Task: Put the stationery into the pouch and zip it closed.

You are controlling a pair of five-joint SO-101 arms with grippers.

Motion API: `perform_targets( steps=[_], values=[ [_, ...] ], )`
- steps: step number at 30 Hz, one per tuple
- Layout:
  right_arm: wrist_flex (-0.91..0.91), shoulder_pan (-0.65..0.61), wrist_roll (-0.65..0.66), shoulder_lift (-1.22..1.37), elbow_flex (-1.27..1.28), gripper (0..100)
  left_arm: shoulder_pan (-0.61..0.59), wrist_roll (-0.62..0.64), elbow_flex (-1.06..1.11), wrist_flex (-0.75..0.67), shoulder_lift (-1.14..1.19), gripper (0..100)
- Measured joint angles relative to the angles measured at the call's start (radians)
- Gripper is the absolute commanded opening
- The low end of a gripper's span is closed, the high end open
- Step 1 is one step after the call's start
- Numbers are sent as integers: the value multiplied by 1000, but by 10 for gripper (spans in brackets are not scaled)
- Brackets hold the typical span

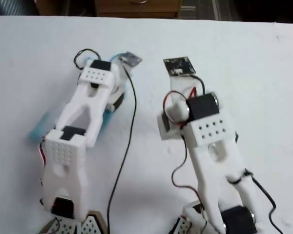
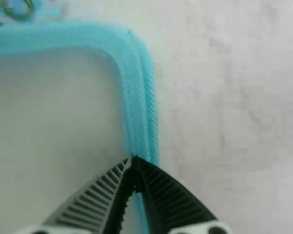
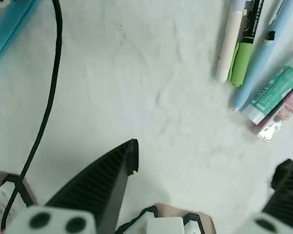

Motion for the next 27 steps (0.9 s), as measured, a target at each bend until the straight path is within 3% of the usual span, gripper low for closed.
perform_targets(
  steps=[7,14,18,23,27],
  values=[
    [8,2,0,203,-301,394,-26,-55,255,21,-222,24],
    [8,0,-31,431,-597,284,-89,-68,901,-242,-727,24],
    [8,-5,-95,551,-758,255,-267,9,1166,-288,-1079,30],
    [8,-83,-193,744,-953,262,-582,160,1223,-298,-1448,130],
    [-64,-163,-272,961,-1112,261,-684,209,1266,-304,-1545,174]
  ],
)
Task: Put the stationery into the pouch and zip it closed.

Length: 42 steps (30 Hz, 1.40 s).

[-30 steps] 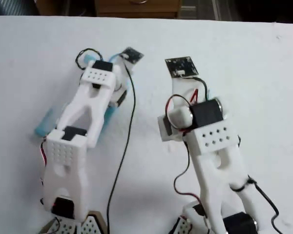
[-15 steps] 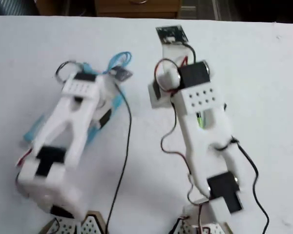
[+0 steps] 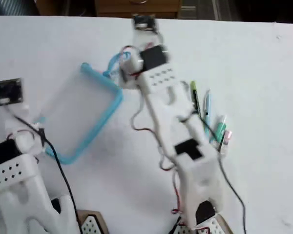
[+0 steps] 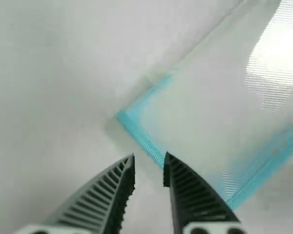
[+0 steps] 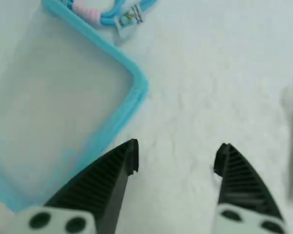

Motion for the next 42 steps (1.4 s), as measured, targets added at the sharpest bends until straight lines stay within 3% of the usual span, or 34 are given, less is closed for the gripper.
perform_targets(
  steps=[9,14,21,25,30,33,36,42],
  values=[
    [-451,-64,-143,480,-353,262,-41,63,43,0,-14,177],
    [-628,-55,-236,647,-376,262,-75,63,46,2,-14,177],
    [-819,-64,-250,726,-376,258,-80,63,46,2,-14,177],
    [-835,-64,-250,730,-376,224,-80,63,46,2,-14,177],
    [-836,-57,-250,732,-371,7,-80,63,46,8,-14,174],
    [-815,-44,-218,732,-370,45,-80,63,46,9,-14,174],
    [-715,-43,-193,730,-373,15,-80,63,46,9,-14,174],
    [-404,-46,-155,710,-404,16,-80,63,46,9,-14,176]
  ],
)
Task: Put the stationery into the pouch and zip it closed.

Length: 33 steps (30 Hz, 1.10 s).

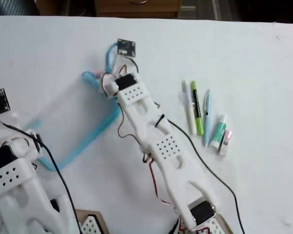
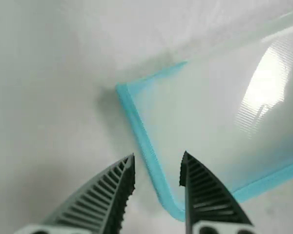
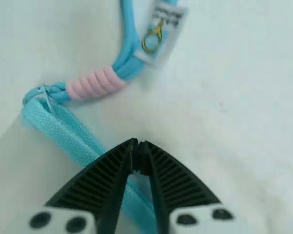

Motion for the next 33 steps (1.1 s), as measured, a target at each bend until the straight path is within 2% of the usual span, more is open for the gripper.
perform_targets(
  steps=[4,9,15,21,24,28,30,33],
  values=[
    [190,-25,80,-17,-14,16,0,0,0,0,0,176],
    [436,-114,178,-40,-11,17,0,0,0,0,0,173],
    [477,-227,262,-132,106,19,-9,0,0,0,0,173],
    [482,-358,384,-328,405,34,-77,0,0,0,0,176],
    [482,-347,390,-440,539,136,-89,0,2,0,0,176],
    [482,-278,382,-569,578,296,-89,0,2,-23,0,176],
    [468,-232,331,-623,578,337,-89,0,2,-32,0,177],
    [410,-189,204,-666,582,336,-89,0,2,-35,0,177]
  ],
)
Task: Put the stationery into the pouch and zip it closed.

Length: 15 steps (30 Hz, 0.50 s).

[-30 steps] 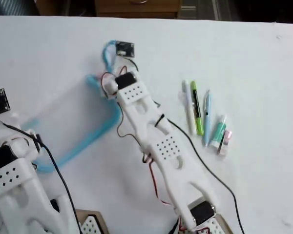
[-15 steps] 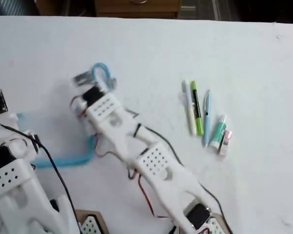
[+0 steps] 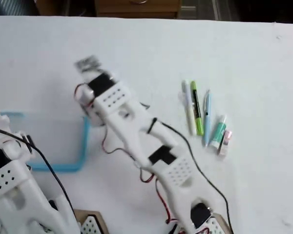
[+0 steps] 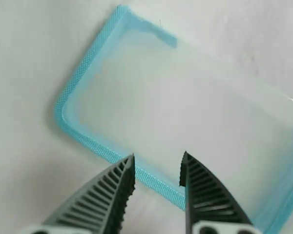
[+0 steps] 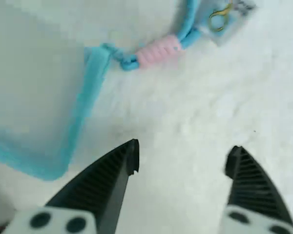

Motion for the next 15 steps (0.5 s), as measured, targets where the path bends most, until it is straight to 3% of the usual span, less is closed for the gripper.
perform_targets(
  steps=[8,12,15],
  values=[
    [-322,-3,-362,112,0,315,0,0,0,0,0,174],
    [-446,2,-453,233,0,311,0,0,0,0,0,173],
    [-489,17,-474,301,-34,242,0,0,0,0,0,173]
  ],
)
